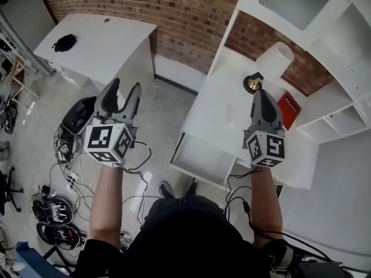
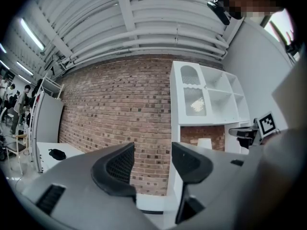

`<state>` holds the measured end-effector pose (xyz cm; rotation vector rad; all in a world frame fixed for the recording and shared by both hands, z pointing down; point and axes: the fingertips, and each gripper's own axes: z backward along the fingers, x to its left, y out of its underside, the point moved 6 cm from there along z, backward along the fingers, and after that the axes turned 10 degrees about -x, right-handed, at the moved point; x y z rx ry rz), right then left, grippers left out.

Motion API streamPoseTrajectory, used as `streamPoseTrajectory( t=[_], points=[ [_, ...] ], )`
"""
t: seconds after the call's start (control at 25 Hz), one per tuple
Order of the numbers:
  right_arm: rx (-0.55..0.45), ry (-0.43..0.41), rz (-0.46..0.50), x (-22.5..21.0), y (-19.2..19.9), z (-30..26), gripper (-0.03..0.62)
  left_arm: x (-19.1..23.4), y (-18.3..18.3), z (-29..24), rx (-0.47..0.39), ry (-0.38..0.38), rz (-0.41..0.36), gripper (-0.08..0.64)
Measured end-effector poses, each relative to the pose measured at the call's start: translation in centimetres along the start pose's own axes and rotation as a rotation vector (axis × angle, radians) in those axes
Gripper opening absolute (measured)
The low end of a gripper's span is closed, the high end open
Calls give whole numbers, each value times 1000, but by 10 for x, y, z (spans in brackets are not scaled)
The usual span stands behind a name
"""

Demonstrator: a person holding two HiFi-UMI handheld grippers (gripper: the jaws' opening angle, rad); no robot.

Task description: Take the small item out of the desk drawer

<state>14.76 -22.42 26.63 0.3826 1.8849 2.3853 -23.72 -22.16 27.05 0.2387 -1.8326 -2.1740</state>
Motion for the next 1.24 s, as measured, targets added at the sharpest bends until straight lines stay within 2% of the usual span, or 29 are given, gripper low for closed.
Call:
streamPoseTrajectory(
  t=[1.24],
  points=[
    [21,50,33,26,-5,10,5,24,13,4,28,79,37,242]
  ],
)
